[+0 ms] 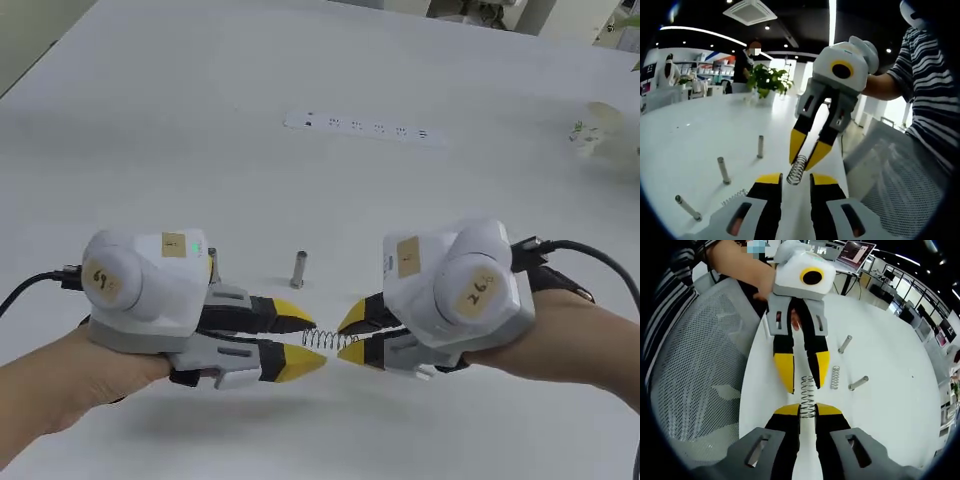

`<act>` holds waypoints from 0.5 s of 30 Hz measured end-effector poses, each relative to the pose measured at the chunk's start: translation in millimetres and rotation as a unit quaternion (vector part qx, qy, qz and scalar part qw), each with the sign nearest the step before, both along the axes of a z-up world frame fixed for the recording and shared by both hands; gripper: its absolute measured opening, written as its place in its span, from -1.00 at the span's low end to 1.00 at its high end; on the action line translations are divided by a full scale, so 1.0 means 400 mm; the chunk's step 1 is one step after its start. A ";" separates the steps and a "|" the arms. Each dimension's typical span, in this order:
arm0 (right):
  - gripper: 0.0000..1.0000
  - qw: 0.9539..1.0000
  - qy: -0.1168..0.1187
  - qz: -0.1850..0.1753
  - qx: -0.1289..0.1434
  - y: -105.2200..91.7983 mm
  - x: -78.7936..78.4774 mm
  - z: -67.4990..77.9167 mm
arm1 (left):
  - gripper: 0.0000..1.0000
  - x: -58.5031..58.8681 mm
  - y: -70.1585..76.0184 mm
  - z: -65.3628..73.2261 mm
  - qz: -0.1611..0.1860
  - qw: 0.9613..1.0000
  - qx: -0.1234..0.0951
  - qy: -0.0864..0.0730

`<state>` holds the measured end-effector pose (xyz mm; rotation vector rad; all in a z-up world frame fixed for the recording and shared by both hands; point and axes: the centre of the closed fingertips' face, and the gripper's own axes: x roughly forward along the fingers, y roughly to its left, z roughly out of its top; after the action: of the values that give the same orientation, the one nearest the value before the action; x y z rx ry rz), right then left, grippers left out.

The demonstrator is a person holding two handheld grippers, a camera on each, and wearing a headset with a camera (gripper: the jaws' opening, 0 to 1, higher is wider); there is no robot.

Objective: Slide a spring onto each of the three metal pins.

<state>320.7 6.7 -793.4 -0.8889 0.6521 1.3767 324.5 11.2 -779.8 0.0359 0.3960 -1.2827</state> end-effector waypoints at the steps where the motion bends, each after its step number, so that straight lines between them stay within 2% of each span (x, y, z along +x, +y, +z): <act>1: -0.84 1.000 -0.002 0.002 0.001 0.000 -0.001 0.003 | -0.74 -0.001 0.000 0.000 0.000 1.000 0.000 -0.001; 4: -0.84 1.000 -0.001 0.003 0.004 0.001 -0.004 0.007 | -0.82 -0.003 -0.002 0.004 -0.001 1.000 -0.005 -0.002; 7: -0.84 1.000 -0.001 0.004 0.007 0.002 -0.005 0.010 | -0.92 -0.003 -0.003 0.006 -0.001 1.000 -0.003 -0.014; 15: -0.84 1.000 0.000 0.003 0.011 0.002 -0.006 0.016 | -0.94 -0.005 -0.005 0.016 -0.002 1.000 -0.010 -0.019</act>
<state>318.3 7.3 -787.0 -0.8737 0.6345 1.3861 322.3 9.2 -773.6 0.0446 0.3515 -1.2872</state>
